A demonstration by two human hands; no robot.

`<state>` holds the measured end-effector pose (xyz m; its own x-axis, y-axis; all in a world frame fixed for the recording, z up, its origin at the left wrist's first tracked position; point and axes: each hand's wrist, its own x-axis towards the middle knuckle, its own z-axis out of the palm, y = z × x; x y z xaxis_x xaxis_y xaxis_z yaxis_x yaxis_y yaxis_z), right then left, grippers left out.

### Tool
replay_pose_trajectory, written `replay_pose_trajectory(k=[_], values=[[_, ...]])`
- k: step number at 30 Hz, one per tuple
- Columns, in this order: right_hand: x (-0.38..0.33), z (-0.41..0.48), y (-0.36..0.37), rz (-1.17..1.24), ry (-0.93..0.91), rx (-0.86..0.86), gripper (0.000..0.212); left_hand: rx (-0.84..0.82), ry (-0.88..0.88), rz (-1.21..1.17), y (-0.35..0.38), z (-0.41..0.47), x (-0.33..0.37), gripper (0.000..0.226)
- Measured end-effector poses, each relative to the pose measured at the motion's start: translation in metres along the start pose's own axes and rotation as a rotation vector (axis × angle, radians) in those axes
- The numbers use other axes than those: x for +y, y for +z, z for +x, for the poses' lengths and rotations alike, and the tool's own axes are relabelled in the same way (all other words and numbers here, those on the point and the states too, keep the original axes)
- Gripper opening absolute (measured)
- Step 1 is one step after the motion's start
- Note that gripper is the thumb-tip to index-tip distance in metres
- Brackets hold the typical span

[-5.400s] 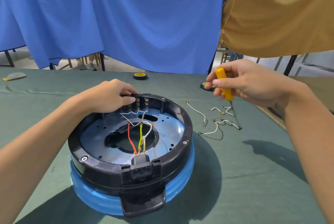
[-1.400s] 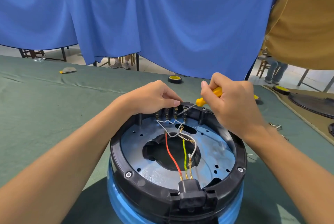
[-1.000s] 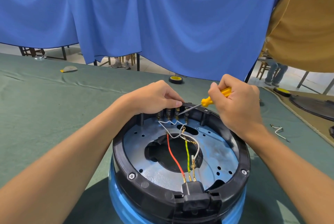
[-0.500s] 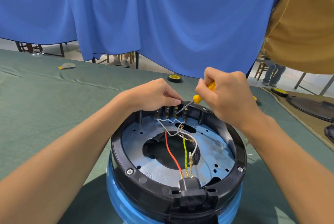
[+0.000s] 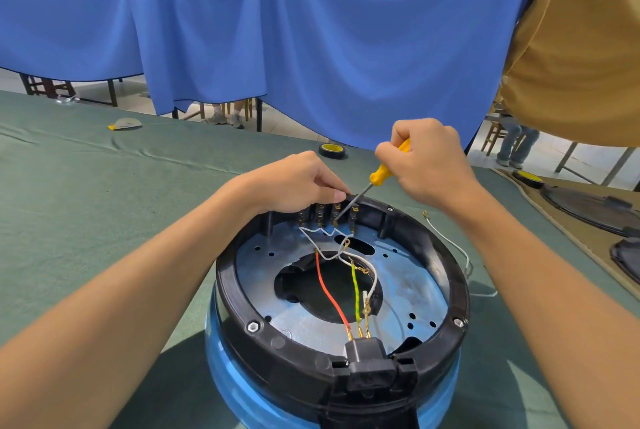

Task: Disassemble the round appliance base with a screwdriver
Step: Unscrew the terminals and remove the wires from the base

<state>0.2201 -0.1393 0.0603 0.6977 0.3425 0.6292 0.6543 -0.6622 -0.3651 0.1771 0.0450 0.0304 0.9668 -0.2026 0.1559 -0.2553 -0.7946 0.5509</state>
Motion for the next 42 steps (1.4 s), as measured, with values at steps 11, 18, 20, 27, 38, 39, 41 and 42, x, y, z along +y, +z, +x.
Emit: replay_pose_trajectory(k=[11, 18, 20, 27, 38, 39, 41, 42], values=[[0.005, -0.005, -0.003, 0.021, 0.006, -0.028, 0.035, 0.007, -0.004, 0.004, 0.000, -0.001, 0.001, 0.023], [-0.006, 0.029, -0.001, -0.033, 0.037, -0.268, 0.036, 0.016, 0.000, -0.006, 0.001, 0.000, 0.002, 0.023], [-0.007, 0.033, -0.002, -0.015, 0.060, -0.311, 0.035, 0.022, 0.003, -0.004, 0.001, 0.000, 0.001, 0.023], [-0.007, 0.025, -0.002, -0.011, 0.097, -0.243, 0.035, 0.003, -0.002, 0.000, 0.000, -0.002, 0.005, 0.024], [0.003, -0.002, 0.001, 0.061, 0.170, -0.021, 0.028, -0.004, -0.008, -0.011, 0.001, -0.003, 0.004, 0.024], [0.003, -0.001, 0.001, 0.061, 0.186, -0.031, 0.027, -0.003, -0.011, -0.009, 0.001, -0.003, 0.004, 0.024], [0.003, 0.001, 0.001, 0.058, 0.227, -0.052, 0.024, -0.005, -0.014, -0.010, 0.000, -0.003, 0.004, 0.024], [0.003, 0.002, 0.002, 0.056, 0.252, -0.063, 0.022, -0.007, -0.012, -0.010, 0.000, -0.003, 0.005, 0.024]])
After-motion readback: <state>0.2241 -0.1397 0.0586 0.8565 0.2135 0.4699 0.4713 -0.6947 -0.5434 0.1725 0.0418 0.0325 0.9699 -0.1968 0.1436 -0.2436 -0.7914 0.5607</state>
